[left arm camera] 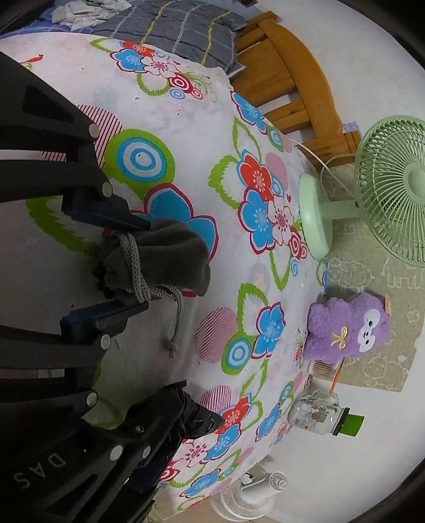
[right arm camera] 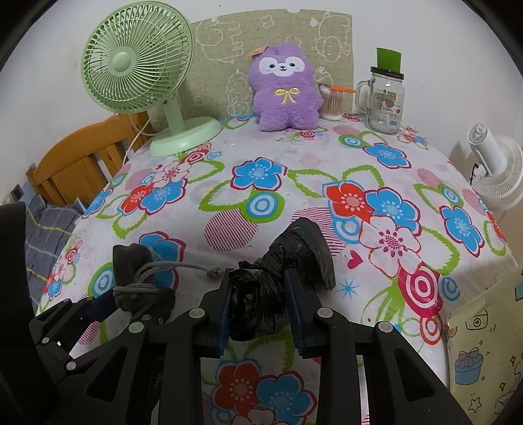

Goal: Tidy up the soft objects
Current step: 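Grasp the grey drawstring pouch with the left gripper while the right gripper holds the bundle, then carry the grey pouch and black bundle toward the yellow box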

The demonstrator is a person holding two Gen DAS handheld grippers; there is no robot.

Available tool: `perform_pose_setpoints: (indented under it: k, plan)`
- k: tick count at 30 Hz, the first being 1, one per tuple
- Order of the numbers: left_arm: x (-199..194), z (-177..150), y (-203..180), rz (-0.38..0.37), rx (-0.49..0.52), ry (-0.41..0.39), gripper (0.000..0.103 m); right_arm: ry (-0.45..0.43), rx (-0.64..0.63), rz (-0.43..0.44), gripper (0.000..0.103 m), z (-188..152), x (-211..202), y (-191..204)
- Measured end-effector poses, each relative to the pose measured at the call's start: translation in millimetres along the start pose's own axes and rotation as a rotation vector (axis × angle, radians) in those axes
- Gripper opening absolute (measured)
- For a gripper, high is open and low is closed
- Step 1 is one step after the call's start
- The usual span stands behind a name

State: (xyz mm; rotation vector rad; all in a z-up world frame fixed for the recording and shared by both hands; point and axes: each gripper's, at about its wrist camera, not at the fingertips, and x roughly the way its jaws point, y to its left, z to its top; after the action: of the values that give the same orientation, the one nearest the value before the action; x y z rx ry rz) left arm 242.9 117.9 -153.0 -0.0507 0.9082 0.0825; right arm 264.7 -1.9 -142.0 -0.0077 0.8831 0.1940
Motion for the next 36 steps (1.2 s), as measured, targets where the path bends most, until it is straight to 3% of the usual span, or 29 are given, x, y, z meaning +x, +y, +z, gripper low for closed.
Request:
perform_pose_setpoints:
  k: [17, 36]
  plan:
    - [-35.6, -11.5, -11.5, -0.014, 0.010, -0.051, 0.038, -0.035, -0.002, 0.007, 0.033, -7.7, -28.8, -4.2]
    - [-96.0, -31.7, -43.5, -0.031, 0.017, -0.130, 0.038, -0.129, 0.016, 0.016, 0.033, -25.8, -96.3, -26.8]
